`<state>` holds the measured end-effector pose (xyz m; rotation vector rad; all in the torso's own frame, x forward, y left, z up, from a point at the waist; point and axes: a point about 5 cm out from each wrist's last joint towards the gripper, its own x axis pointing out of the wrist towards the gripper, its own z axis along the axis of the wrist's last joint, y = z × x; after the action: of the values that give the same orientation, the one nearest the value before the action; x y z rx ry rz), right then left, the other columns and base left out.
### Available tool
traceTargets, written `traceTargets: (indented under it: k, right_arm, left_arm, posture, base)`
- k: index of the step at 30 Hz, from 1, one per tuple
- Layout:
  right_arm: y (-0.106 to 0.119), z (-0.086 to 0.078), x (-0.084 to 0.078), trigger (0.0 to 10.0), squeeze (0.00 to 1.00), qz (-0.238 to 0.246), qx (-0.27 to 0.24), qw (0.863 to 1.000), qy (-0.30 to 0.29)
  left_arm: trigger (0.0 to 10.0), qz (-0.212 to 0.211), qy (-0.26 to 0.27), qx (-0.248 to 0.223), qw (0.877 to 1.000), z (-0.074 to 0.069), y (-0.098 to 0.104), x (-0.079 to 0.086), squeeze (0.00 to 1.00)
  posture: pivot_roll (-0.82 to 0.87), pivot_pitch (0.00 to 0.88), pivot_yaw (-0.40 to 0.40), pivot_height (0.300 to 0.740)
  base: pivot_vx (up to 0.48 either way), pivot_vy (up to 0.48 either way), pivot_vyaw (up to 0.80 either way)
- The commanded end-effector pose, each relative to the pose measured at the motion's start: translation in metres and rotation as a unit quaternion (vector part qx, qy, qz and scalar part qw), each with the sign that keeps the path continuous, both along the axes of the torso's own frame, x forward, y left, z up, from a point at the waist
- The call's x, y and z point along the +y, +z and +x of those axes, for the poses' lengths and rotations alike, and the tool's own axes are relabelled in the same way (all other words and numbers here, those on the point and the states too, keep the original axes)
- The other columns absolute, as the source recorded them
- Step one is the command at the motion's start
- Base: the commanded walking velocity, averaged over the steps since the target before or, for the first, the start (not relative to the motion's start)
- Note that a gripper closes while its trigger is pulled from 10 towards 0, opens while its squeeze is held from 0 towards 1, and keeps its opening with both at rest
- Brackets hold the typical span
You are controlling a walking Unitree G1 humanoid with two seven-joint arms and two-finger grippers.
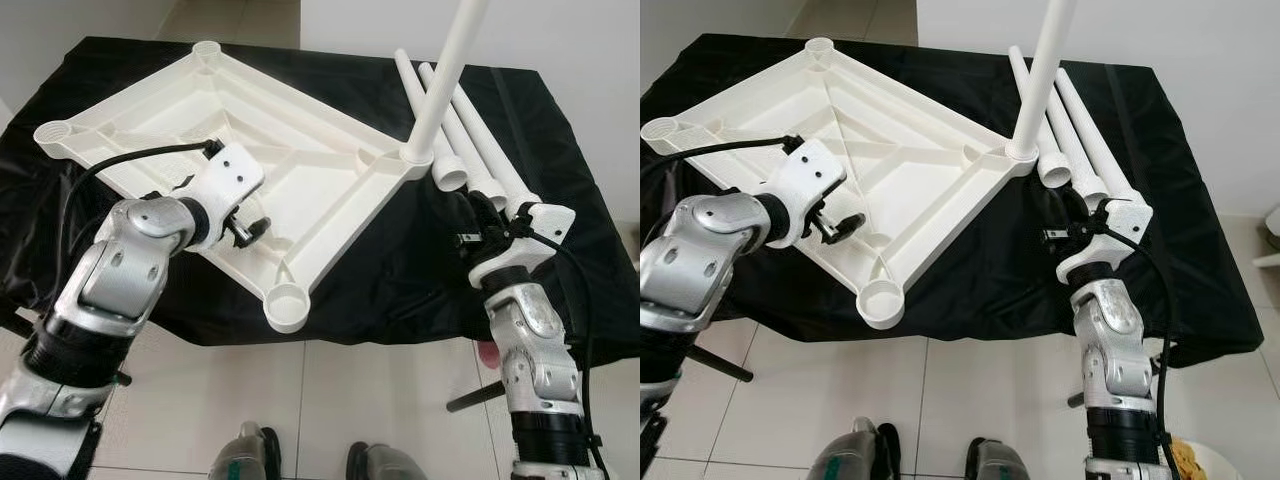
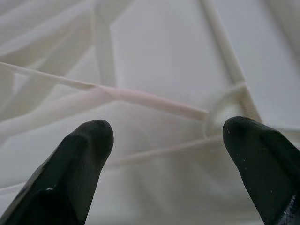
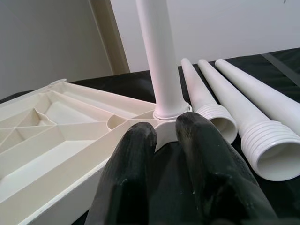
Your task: Building children table
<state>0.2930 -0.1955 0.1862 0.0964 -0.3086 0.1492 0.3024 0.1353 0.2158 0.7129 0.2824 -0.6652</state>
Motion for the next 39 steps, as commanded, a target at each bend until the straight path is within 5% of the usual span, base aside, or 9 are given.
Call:
traceTargets:
  k: [1, 17, 31, 39]
  right_arm:
    - [-0.001, 0.001, -0.001, 10.0, 0.0, -0.007, 0.001, 1.0, 0.002]
    - [0.002, 0.0, -0.006, 10.0, 0.0, -0.01, -0.007, 1.0, -0.006]
    - [-0.005, 0.0, 0.004, 10.0, 0.0, -0.006, 0.015, 1.0, 0.006]
    - [-0.016, 0.01, 0.007, 10.0, 0.0, -0.028, 0.065, 0.997, -0.017]
  left_arm:
    - [10.0, 0.011, -0.04, 0.025, 0.999, -0.008, -0.009, -0.008, 0.0]
    - [10.0, 0.071, -0.024, 0.042, 0.996, -0.009, -0.03, -0.006, 0.0]
    - [10.0, 0.062, -0.019, 0.066, 0.996, -0.014, -0.054, -0.015, 0.0]
    - [10.0, 0.06, -0.064, 0.089, 0.992, -0.027, -0.066, -0.033, 0.0]
  posture:
    - [-0.01, 0.13, -0.015, 0.74]
    - [-0.02, 0.131, -0.005, 0.74]
    - [-0.02, 0.136, -0.004, 0.74]
    - [-0.01, 0.134, -0.005, 0.74]
  base:
    - [0.0, 0.0, 0.0]
    - [0.0, 0.0, 0.0]
    - [0.0, 0.0, 0.0]
    - [0.0, 0.0, 0.0]
